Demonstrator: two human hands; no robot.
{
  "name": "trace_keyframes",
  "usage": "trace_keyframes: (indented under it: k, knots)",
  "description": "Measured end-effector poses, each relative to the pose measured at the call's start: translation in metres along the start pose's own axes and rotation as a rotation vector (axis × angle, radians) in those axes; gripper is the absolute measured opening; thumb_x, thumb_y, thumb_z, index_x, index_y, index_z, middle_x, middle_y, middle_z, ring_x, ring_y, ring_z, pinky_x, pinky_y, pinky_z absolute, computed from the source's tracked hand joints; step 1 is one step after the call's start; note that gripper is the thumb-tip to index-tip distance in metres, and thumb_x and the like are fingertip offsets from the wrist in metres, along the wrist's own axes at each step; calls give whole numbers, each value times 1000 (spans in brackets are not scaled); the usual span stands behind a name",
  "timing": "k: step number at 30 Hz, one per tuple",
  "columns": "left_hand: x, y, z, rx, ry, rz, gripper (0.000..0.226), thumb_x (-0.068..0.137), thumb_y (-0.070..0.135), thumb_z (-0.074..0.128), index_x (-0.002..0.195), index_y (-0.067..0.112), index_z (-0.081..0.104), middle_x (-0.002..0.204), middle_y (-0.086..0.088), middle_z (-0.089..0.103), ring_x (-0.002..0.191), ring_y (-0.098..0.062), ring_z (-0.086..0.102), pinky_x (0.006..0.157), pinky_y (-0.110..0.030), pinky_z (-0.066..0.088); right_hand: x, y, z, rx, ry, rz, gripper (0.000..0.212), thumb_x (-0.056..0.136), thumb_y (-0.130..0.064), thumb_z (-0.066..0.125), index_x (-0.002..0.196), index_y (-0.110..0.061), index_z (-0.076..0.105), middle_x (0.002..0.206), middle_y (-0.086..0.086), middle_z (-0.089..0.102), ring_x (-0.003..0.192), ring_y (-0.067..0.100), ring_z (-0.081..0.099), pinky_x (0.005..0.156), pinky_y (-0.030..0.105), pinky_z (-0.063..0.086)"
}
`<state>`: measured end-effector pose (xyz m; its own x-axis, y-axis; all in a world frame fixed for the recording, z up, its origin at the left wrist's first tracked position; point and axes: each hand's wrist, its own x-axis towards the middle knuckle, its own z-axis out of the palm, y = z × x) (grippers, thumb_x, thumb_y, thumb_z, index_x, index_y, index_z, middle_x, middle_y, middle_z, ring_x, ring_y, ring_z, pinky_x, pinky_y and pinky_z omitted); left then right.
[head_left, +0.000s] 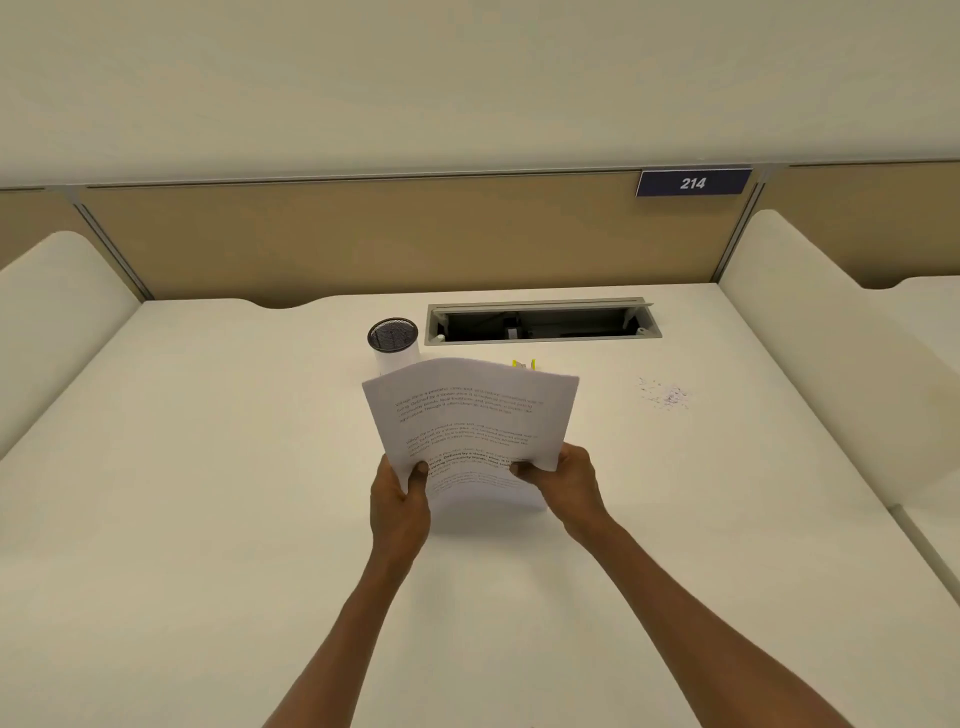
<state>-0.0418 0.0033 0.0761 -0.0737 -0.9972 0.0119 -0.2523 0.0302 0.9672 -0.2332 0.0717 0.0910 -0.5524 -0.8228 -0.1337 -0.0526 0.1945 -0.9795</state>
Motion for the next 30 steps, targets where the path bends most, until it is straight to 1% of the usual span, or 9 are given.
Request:
trace_keyframes:
  k: [5, 10, 13, 16, 20, 21, 22, 23, 30]
  knots:
    - [1, 2, 1, 19, 31, 12, 29, 102, 7, 51, 130, 12, 55, 115, -1, 66, 105, -22, 62, 83, -31, 47, 0, 4, 4, -42, 14, -17, 24, 75, -4, 77, 97, -11, 69, 93, 2, 73, 85, 20, 68, 66, 18, 54]
    - [0, 4, -3, -27, 35, -45, 33, 102, 12, 52, 134, 16, 54, 122, 2, 66, 109, -18, 62, 93, -35, 50, 13, 8, -6, -128, 77, -18, 36, 72, -21, 82, 104, -16, 65, 105, -3, 70, 100, 19, 64, 88, 41, 54]
    - [-3, 3, -1, -102, 65, -118, 33, 102, 12, 53, 135, 18, 55, 123, 2, 67, 111, -20, 64, 96, -38, 51, 12, 13, -10, -187, 137, 85, 65, 68, -35, 84, 125, -23, 54, 125, -1, 56, 119, 21, 49, 99, 43, 46]
    - [-7, 4, 4, -196, 90, -205, 33, 102, 10, 53, 134, 19, 55, 121, 2, 68, 111, -20, 65, 101, -43, 52, 4, 14, -11, 164, 90, 292, 96, 58, -33, 90, 138, -20, 39, 128, 2, 55, 114, 23, 57, 99, 44, 48]
    - [-10, 9, 16, -335, 120, -394, 30, 102, 11, 55, 132, 6, 55, 119, 4, 63, 113, -30, 64, 105, -43, 48, -12, 11, 2, 655, -25, 379, 54, 74, -6, 79, 123, -11, 59, 115, 8, 71, 104, 27, 67, 85, 42, 56]
    - [-10, 7, 19, -355, 137, -461, 22, 102, 14, 56, 121, 2, 56, 123, -28, 57, 130, -37, 31, 100, -40, 49, -17, 8, 6, 733, -37, 382, 45, 78, -2, 75, 120, -12, 61, 113, 8, 72, 103, 27, 68, 82, 40, 56]
    - [-11, 7, 21, -385, 142, -526, 14, 101, 16, 57, 107, 3, 55, 94, -18, 59, 97, -14, 40, 91, -37, 46, -20, 6, 11, 771, -44, 370, 41, 79, 1, 73, 117, -12, 63, 111, 7, 73, 102, 27, 68, 81, 39, 56]
    - [-12, 7, 24, -419, 141, -568, 11, 101, 16, 58, 100, 5, 54, 93, -15, 59, 93, -17, 44, 85, -36, 43, -23, 3, 15, 780, -37, 347, 39, 79, 3, 72, 114, -12, 65, 109, 7, 73, 100, 26, 70, 80, 40, 57]
    - [-24, 11, 15, -618, 85, -626, 33, 96, 3, 64, 128, 8, 60, 120, -11, 70, 103, -24, 68, 93, -41, 54, -19, -12, 7, 287, 146, 152, 29, 78, -5, 76, 105, -13, 69, 98, 5, 74, 83, 22, 72, 72, 34, 59]
